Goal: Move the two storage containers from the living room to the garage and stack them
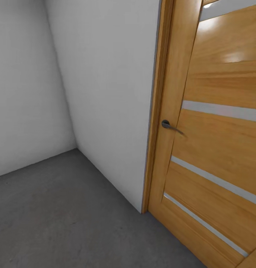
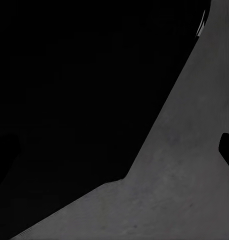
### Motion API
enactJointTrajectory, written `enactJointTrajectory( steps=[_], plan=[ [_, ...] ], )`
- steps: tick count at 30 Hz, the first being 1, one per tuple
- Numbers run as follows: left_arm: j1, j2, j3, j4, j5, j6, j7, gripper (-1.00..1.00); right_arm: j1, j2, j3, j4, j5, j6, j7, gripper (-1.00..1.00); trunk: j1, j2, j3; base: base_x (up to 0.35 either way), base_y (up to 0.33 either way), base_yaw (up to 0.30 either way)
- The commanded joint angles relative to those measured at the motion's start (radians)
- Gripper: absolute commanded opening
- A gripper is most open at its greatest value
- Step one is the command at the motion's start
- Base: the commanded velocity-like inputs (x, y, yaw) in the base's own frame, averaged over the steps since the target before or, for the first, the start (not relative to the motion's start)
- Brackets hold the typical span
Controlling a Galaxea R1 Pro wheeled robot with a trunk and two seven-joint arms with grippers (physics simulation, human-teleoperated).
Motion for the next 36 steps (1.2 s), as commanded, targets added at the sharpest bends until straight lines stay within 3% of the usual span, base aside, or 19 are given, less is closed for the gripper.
enactJointTrajectory(
  steps=[1,8,22,36],
  plan=[
    [0.0,0.0,-0.001,0.0,0.0,0.0,0.0,1.0,0.0,0.0,0.004,0.0,-0.001,0.0,0.0,1.0,0.001,0.0,0.0,0.324,0.0,-0.227],
    [0.0,-0.001,-0.001,0.0,0.0,-0.001,0.0,1.0,-0.001,0.0,0.004,0.0,-0.001,0.0,0.0,1.0,0.001,0.0,0.003,0.324,0.0,-0.141],
    [0.0,-0.006,-0.023,0.0,-0.026,-0.001,-0.006,1.0,-0.001,0.0,0.004,0.0,0.001,0.0,0.0,1.0,0.001,0.0,0.003,0.145,0.0,-0.007],
    [0.0,-0.005,-0.024,0.0,-0.026,0.003,-0.009,1.0,0.0,0.0,0.004,0.0,0.001,0.0,-0.001,1.0,0.001,0.0,0.004,0.302,0.0,-0.014]
  ],
)
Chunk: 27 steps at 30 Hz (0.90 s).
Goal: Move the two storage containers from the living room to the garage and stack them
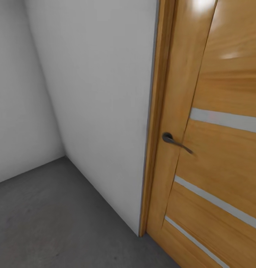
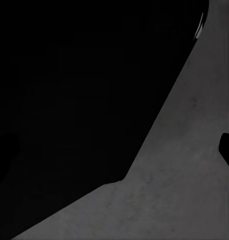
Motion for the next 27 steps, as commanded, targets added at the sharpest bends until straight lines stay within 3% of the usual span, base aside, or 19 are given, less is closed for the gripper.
enactJointTrajectory(
  steps=[1,27],
  plan=[
    [0.0,0.0,-0.003,0.0,-0.003,0.0,-0.001,1.0,-0.001,0.0,0.004,0.0,-0.001,0.0,0.0,1.0,0.0,0.0,0.0,0.16,0.0,-0.147],
    [0.0,0.0,0.019,0.0,0.013,-0.001,0.001,1.0,0.0,0.0,0.004,0.0,-0.001,0.0,0.0,1.0,0.0,0.0,0.02,0.012,0.0,-0.207]
  ],
)
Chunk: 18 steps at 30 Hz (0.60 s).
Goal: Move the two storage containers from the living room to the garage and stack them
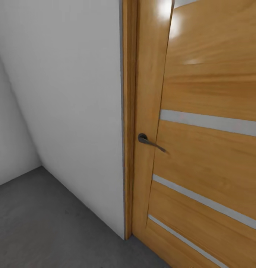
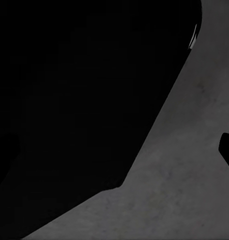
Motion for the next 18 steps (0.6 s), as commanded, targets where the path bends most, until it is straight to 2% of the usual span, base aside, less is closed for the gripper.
enactJointTrajectory(
  steps=[1,18],
  plan=[
    [0.0,0.0,0.0,0.0,0.0,0.0,0.0,1.0,-0.001,0.0,0.004,0.0,0.0,0.0,0.0,1.0,0.0,0.0,0.0,0.0,0.0,-0.212],
    [0.0,0.0,0.007,0.0,0.008,0.0,0.0,1.0,0.002,0.0,0.004,0.0,0.0,0.0,0.0,1.0,0.0,0.0,0.008,0.0,0.0,-0.225]
  ],
)
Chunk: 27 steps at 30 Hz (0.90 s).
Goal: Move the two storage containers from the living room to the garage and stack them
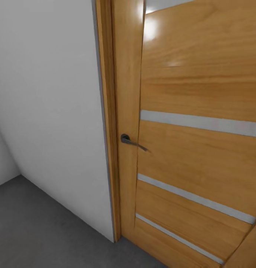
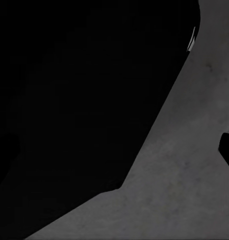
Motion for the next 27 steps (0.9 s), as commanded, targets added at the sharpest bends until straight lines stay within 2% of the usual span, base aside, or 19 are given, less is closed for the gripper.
enactJointTrajectory(
  steps=[1,8,21,27],
  plan=[
    [0.0,0.0,0.0,0.0,0.0,0.0,-0.001,1.0,0.0,0.0,0.004,0.0,0.0,0.0,0.0,1.0,0.0,0.0,-0.001,0.0,0.0,-0.24],
    [0.0,0.0,0.001,0.0,0.001,0.0,-0.001,1.0,0.0,0.0,0.003,0.0,0.0,-0.002,0.0,1.0,0.0,0.0,-0.001,0.147,0.0,-0.201],
    [0.0,0.001,0.003,0.0,0.003,0.0,-0.001,1.0,0.0,0.0,0.003,0.0,0.007,-0.003,0.0,1.0,0.0,0.0,0.0,0.305,0.0,-0.034],
    [0.0,0.001,0.003,0.0,0.003,0.0,0.001,1.0,0.0,0.0,0.003,0.0,0.007,-0.003,-0.001,1.0,0.0,0.0,0.003,0.07,0.0,-0.197]
  ],
)
